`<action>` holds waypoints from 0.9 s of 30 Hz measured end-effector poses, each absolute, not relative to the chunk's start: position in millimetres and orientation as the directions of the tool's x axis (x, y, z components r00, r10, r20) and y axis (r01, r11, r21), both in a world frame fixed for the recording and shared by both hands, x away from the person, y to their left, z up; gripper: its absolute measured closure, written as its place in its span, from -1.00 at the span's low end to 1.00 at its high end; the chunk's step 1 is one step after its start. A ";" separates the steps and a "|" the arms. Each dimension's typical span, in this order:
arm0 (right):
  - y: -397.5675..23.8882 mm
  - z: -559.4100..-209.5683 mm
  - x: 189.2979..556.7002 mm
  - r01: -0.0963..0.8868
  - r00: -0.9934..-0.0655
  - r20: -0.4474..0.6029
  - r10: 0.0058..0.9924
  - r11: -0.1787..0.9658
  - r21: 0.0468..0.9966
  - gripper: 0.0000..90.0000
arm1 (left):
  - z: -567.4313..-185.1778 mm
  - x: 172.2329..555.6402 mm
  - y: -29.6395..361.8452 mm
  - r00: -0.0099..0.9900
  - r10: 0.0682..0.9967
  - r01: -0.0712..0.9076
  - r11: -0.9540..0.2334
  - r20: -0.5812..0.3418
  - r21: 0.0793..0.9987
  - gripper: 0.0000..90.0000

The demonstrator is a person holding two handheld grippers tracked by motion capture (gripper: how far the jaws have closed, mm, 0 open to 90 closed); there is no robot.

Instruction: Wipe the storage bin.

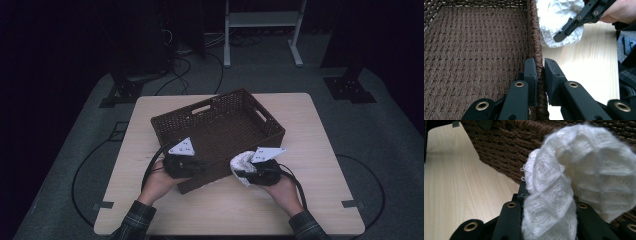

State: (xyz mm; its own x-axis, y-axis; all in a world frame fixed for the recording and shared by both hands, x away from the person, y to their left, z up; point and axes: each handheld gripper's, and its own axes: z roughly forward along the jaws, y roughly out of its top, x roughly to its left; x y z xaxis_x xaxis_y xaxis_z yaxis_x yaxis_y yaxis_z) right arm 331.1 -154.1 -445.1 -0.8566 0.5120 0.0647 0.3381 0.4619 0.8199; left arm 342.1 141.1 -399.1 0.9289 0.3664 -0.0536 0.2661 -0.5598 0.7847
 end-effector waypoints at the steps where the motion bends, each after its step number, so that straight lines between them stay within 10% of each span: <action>1: -154.3 -445.8 331.4 0.343 -0.855 0.070 0.513 0.460 0.819 0.56 | -399.0 342.1 141.1 0.929 0.366 0.266 -0.560 -0.053 0.785 0.77; 27: -134.0 -470.3 328.0 0.363 -0.881 0.071 0.468 0.571 0.736 0.55 | -399.1 342.2 141.4 0.930 0.364 0.265 -0.560 -0.054 0.785 0.77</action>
